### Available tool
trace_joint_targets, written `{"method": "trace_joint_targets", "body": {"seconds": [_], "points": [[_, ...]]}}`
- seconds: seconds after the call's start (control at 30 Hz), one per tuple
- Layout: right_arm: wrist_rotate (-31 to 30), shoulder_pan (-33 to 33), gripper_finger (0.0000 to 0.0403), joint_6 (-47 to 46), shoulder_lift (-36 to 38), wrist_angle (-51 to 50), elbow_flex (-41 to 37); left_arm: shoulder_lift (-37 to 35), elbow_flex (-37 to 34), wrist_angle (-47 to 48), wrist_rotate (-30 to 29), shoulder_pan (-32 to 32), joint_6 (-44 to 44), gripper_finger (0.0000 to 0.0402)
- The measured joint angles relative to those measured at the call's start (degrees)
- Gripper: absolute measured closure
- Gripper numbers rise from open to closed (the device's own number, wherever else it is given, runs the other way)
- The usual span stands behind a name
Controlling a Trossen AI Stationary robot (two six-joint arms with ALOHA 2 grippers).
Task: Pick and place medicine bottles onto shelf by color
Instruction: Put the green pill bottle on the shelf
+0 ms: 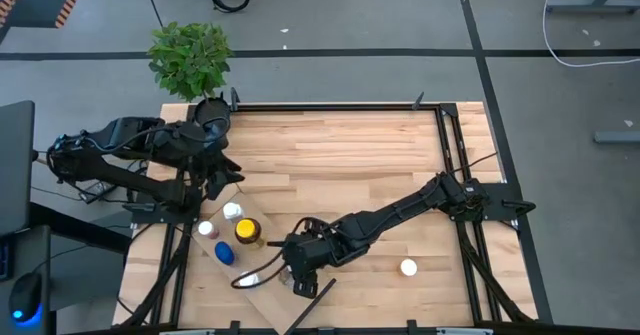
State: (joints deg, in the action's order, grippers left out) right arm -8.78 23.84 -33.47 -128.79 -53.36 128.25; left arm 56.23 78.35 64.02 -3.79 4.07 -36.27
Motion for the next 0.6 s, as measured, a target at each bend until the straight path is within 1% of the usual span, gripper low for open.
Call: {"method": "trace_joint_targets", "body": {"seconds": [0.1,0.33,0.6], "points": [[-1.0,0.1,0.0143,-0.6,0.0,0.2,0.0,0.0,0.0,-0.4,0.0,1.5,-2.3,0.0232],[-3.3,0.1,0.0141,-2.3,0.0,1.8,-0.1,0.7,0.0,-4.1,0.0,4.1,-2.3,0.0234],[-3.4,0.6,0.0141,-4.4,0.0,4.0,-0.9,3.1,0.0,-4.5,0.0,6.3,-2.2,0.0234]]}}
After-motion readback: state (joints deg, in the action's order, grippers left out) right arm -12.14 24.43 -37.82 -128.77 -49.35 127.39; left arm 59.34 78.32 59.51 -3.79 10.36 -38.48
